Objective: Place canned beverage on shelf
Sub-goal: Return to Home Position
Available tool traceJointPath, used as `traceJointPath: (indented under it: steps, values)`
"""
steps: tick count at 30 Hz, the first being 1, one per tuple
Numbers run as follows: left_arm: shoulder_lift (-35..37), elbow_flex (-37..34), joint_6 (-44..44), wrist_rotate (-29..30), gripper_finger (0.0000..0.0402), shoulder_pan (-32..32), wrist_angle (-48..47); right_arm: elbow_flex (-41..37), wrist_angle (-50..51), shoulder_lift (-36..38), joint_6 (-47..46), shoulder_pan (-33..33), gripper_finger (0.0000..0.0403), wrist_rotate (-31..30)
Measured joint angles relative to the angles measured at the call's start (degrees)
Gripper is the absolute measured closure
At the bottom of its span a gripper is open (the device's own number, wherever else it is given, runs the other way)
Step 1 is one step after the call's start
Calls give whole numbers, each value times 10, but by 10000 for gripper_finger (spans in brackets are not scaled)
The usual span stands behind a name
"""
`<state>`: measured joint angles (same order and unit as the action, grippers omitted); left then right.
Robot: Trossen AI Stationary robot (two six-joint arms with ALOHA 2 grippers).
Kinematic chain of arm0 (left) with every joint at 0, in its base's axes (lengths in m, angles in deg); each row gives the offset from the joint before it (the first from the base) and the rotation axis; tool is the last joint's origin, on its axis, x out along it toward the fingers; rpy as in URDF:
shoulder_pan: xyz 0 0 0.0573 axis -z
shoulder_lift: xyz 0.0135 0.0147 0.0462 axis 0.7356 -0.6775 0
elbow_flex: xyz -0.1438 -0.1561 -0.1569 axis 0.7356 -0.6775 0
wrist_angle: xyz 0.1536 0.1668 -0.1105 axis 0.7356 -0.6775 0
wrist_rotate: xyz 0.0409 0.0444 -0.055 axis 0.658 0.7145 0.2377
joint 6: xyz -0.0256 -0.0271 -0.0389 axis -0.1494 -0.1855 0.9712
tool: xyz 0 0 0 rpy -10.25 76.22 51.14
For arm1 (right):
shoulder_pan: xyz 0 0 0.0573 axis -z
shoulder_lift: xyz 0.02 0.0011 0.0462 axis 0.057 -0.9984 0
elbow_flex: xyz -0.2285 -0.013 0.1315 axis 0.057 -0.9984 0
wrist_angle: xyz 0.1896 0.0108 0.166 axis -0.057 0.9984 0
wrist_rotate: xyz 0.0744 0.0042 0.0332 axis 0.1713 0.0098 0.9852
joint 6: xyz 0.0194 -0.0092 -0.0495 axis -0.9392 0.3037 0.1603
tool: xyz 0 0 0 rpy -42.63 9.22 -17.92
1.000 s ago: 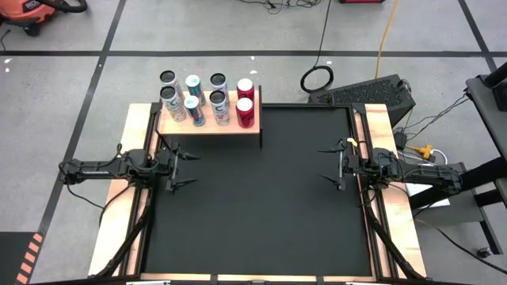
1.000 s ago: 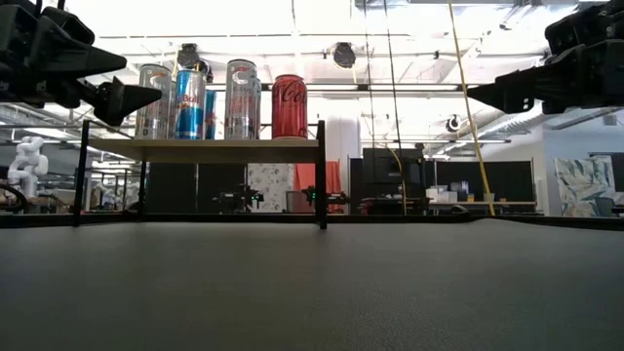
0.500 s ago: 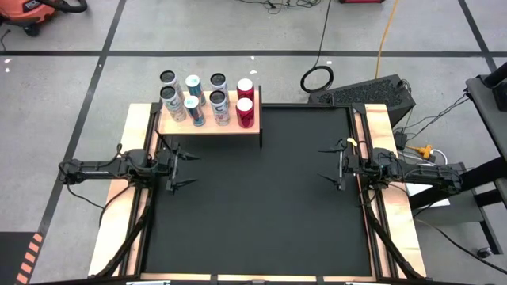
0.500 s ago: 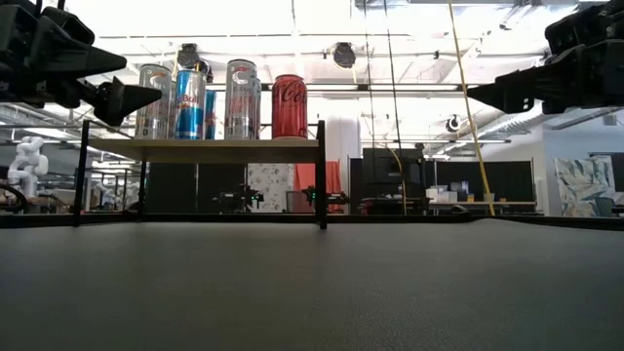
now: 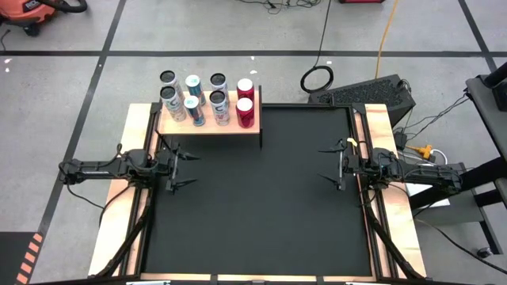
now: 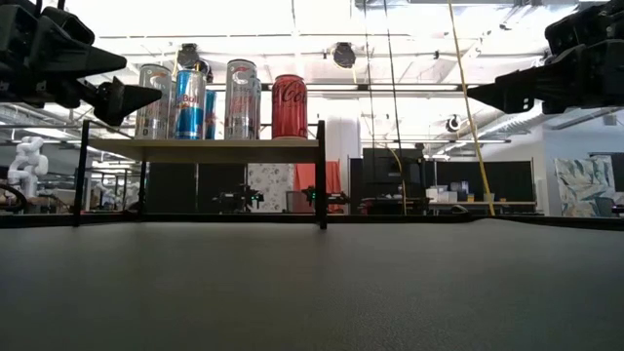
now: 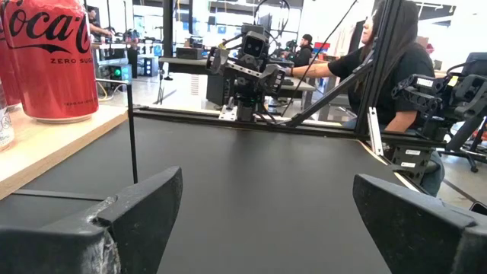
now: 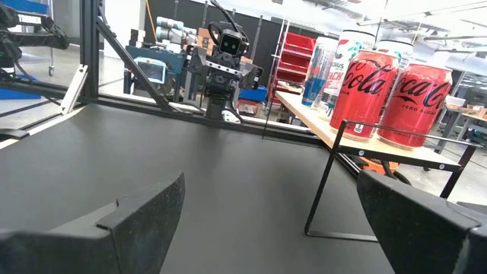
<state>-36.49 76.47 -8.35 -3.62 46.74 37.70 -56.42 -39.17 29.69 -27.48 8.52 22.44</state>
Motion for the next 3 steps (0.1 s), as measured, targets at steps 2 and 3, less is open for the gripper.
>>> traceJointPath:
  steps: [2, 3]
  values:
    - [0, 0, 0, 0, 13, 0, 0, 0, 0, 0, 0, 0, 30, 0]
    - [0, 0, 0, 0, 13, 0, 0, 0, 0, 0, 0, 0, 30, 0]
